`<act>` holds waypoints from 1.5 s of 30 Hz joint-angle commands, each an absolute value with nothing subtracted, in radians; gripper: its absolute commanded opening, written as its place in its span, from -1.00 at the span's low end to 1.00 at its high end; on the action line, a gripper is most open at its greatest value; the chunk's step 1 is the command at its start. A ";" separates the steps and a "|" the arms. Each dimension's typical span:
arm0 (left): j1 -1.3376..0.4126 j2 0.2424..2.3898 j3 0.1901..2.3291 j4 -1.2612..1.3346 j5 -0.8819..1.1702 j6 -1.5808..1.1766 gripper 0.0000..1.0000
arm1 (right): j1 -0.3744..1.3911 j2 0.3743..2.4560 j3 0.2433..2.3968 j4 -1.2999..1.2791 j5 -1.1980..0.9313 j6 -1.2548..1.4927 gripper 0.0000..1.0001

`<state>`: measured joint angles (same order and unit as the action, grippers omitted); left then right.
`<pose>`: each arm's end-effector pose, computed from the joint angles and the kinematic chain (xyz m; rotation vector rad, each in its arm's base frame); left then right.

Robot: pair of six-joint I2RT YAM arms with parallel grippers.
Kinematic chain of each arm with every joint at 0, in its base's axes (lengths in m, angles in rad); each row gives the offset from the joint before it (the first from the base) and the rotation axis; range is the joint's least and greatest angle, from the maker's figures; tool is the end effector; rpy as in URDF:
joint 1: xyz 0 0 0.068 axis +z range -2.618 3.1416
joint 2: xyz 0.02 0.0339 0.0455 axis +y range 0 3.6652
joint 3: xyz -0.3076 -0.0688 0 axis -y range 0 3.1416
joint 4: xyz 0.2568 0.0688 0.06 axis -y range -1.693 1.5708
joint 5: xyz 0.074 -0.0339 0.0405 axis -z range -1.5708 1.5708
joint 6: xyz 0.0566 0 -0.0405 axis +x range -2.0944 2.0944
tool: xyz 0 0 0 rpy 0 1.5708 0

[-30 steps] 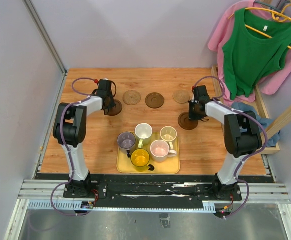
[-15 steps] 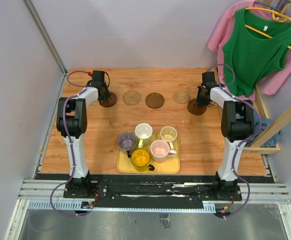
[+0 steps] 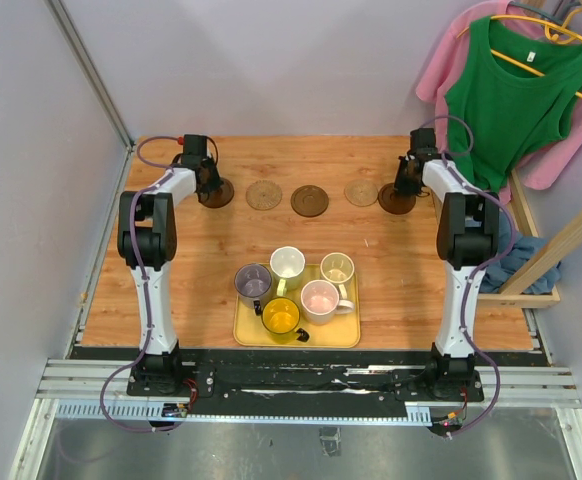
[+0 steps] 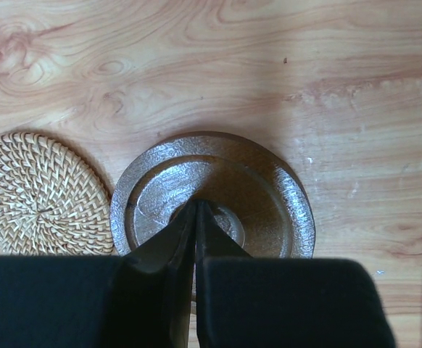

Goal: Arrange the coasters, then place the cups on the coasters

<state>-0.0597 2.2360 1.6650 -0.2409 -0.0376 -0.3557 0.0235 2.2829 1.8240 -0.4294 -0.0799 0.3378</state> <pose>0.5473 -0.0306 0.1725 -0.3697 2.3586 -0.1524 0.5598 0.0177 0.1852 0.3522 2.4472 0.2550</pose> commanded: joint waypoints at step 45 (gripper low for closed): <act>-0.111 2.017 1.431 -0.007 0.253 -0.411 -0.87 | 0.228 2.040 1.708 -0.439 -0.060 0.166 -0.55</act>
<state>-0.0940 2.0926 1.4509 -0.0780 0.2085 -0.4088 0.1947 2.0823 1.6913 -0.4587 -0.0650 0.2413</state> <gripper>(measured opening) 0.064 0.229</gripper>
